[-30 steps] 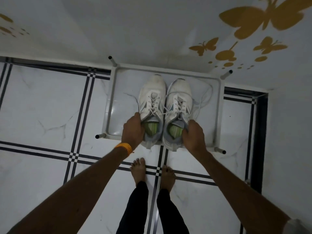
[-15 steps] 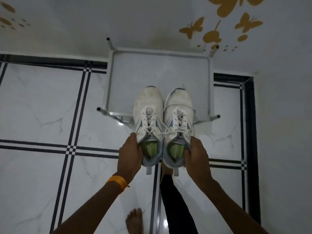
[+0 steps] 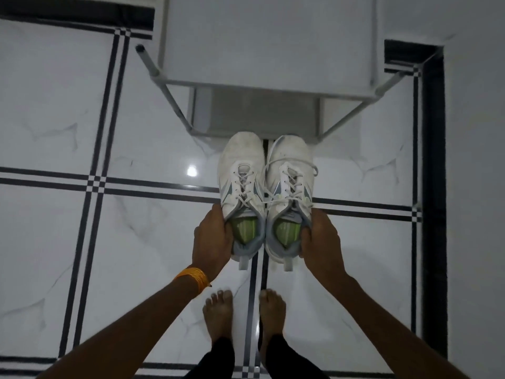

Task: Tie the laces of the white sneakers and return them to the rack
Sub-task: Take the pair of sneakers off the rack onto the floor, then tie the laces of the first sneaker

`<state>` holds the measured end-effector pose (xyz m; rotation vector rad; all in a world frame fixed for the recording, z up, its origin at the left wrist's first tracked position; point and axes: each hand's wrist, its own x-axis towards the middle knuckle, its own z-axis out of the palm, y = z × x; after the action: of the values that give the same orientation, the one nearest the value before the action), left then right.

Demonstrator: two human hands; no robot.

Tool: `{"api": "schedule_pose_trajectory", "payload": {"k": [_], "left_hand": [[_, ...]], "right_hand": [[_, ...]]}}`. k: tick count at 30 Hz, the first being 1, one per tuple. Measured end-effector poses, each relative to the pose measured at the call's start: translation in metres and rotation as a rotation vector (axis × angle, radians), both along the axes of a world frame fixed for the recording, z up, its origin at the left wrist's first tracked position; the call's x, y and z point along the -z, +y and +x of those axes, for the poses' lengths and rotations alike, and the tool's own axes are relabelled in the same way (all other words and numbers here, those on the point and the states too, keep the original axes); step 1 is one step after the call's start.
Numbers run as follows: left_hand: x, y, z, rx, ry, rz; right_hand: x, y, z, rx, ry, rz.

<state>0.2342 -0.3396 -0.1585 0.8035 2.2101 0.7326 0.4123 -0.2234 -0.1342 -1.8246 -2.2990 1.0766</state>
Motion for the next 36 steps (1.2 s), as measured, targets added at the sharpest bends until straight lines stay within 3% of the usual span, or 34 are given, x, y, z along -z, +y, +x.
{"api": "schedule_pose_trajectory", "payload": {"k": [10, 16, 21, 23, 26, 29, 31, 36], "left_hand": [[0.205, 0.005, 0.005, 0.11, 0.135, 0.028], [0.261, 0.023, 0.004, 0.089, 0.202, 0.094], [0.265, 0.019, -0.006, 0.139, 0.258, 0.076], [0.261, 0.015, -0.012, 0.115, 0.367, 0.085], [0.256, 0.017, -0.023, 0.069, 0.42, 0.281], [0.257, 0.034, -0.035, 0.215, 0.415, 0.341], [0.257, 0.044, -0.036, 0.297, 0.397, 0.308], [0.255, 0.043, -0.026, 0.277, 0.371, 0.213]], "right_hand": [[0.189, 0.006, 0.01, -0.063, -0.007, 0.018], [0.264, 0.022, 0.014, -0.096, 0.0, 0.07], [0.267, 0.023, 0.027, -0.113, 0.026, 0.088], [0.248, 0.028, 0.029, -0.107, -0.004, 0.266], [0.226, 0.03, 0.007, -0.188, 0.182, 0.438], [0.23, 0.034, -0.037, -0.413, 0.291, 0.315], [0.238, 0.036, -0.056, -0.487, 0.207, 0.196], [0.24, 0.029, -0.065, -0.445, 0.188, 0.084]]}}
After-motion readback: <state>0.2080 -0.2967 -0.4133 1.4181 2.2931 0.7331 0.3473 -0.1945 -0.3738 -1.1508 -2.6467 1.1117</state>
